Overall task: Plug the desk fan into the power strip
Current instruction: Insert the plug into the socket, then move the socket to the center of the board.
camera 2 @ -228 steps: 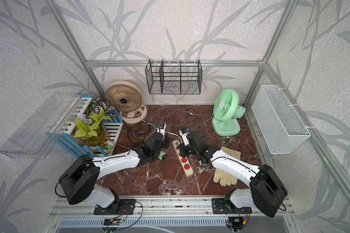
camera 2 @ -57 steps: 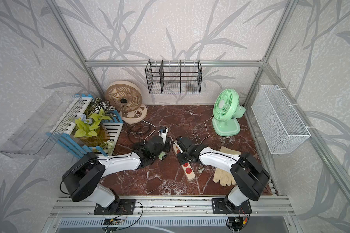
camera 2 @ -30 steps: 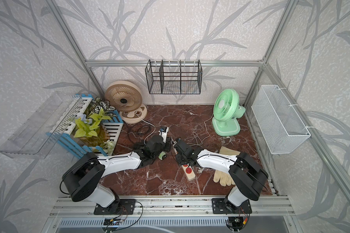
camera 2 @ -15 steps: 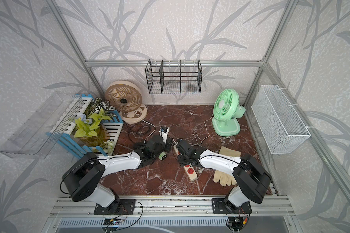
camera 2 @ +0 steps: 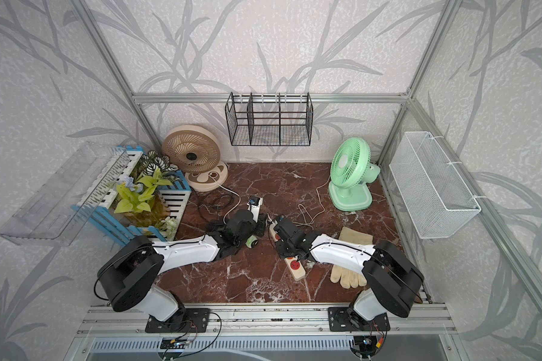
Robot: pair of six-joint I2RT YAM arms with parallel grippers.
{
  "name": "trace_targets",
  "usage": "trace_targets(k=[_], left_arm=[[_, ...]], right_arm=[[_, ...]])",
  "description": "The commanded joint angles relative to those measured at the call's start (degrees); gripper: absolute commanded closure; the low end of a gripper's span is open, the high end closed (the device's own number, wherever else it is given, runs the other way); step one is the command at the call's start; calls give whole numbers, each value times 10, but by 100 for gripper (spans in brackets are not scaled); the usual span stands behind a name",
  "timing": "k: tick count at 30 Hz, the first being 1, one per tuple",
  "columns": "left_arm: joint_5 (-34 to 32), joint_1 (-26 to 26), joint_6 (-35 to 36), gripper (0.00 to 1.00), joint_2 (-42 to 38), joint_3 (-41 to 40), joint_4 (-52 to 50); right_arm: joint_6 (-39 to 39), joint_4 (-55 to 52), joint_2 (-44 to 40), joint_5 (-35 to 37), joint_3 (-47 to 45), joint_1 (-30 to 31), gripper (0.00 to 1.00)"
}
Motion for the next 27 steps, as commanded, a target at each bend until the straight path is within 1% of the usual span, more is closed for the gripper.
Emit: trace_targets(k=[1, 2, 4, 5, 9, 11, 15, 21, 27], left_arm=[[4, 0, -5, 77, 1, 14, 5], [3, 1, -5, 76, 0, 14, 5], [0, 1, -5, 74, -4, 12, 4], [0, 1, -5, 74, -5, 12, 5], [-2, 0, -5, 70, -6, 10, 7], [-2, 0, -5, 69, -5, 10, 6], [1, 0, -6, 64, -4, 9, 10], [6, 0, -9, 63, 6, 11, 11], [-1, 1, -8, 63, 7, 11, 12]], right_arm=[[8, -106, -9, -4, -6, 5, 81], [10, -113, -23, -2, 1, 4, 74], [14, -122, -46, 2, 12, 4, 66], [16, -126, -63, 4, 20, 4, 59], [31, -136, -99, 2, 25, 3, 47], [43, -140, -120, 3, 4, 1, 39], [53, -135, -153, -29, -61, -2, 34], [54, -166, -197, -66, -116, -1, 33], [84, -192, -238, -90, -140, -2, 33]])
